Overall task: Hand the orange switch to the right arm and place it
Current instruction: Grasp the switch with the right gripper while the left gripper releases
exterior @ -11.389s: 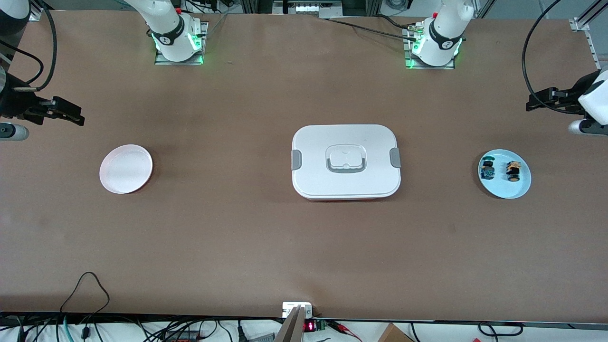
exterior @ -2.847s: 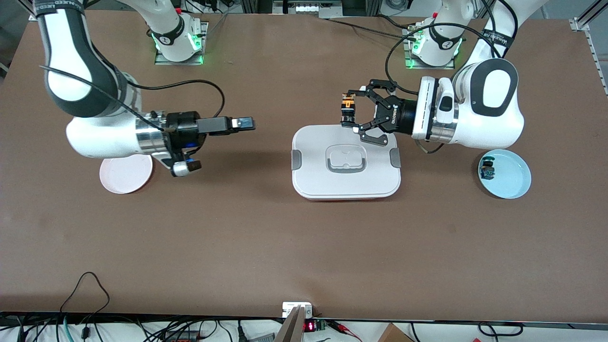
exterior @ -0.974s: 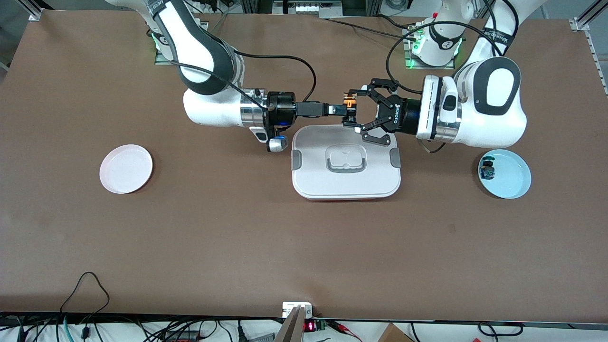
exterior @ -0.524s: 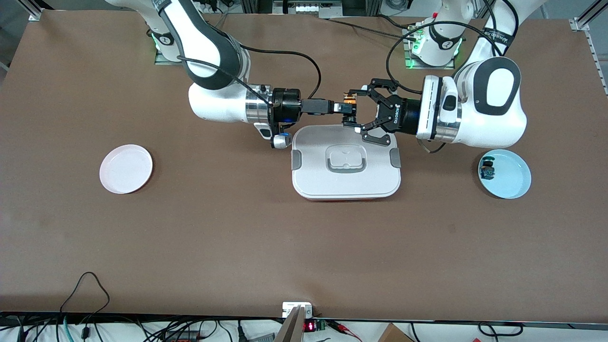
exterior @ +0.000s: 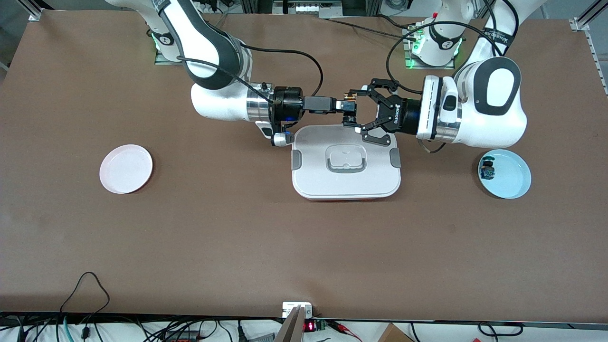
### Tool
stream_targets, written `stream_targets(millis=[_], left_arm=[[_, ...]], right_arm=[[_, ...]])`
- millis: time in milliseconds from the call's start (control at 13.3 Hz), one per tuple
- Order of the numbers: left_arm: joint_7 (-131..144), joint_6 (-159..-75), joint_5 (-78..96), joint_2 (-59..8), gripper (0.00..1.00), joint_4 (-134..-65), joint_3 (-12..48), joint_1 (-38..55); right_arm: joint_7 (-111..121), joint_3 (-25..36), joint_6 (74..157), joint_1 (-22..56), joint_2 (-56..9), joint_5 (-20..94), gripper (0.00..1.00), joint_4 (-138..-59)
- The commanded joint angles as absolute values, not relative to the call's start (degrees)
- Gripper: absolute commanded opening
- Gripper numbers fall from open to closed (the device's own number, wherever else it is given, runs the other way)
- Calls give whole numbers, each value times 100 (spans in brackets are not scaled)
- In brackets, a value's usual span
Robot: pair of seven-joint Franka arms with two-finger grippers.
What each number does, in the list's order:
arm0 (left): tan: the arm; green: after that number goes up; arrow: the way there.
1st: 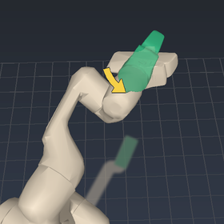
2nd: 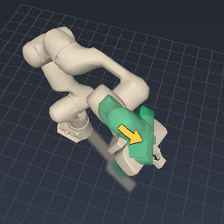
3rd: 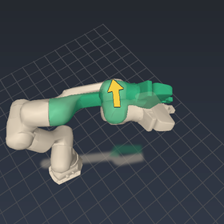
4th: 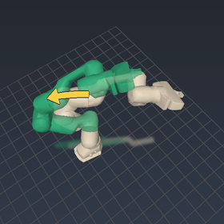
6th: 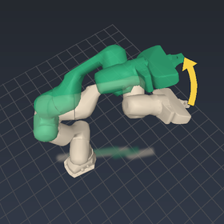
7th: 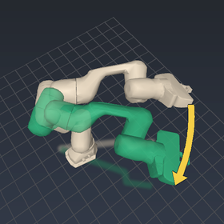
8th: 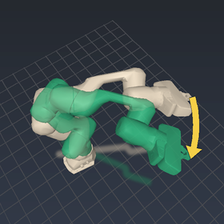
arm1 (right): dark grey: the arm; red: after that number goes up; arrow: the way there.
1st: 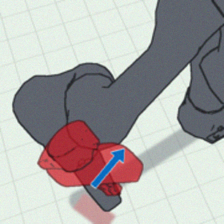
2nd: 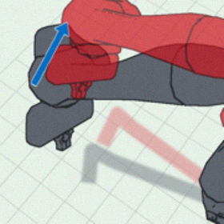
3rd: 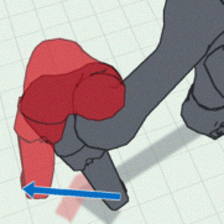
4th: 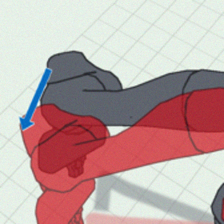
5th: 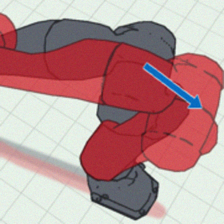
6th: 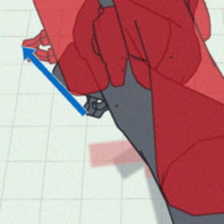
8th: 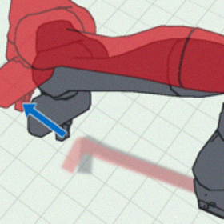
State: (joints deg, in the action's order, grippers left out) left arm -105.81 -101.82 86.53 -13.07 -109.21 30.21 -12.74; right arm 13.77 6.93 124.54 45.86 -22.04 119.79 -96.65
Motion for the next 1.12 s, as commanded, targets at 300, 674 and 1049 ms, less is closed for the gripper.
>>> stream_targets(millis=[300, 674, 1049], left_arm=[[-10573, -10204, 8815, -1178, 0, -11013, 3094, -1397], [-10494, -10125, 8815, -1195, 100, -11022, 3102, -1485], [-10520, -9503, 8754, -1405, 100, -11030, 3076, -1923]], right_arm=[[1749, 738, 12481, 4562, -2171, 12138, 5, -9677], [1802, 738, 12498, 4570, -2171, 12129, 5, -9677], [1837, 747, 12489, 4562, -2171, 12041, 5, -9685]])
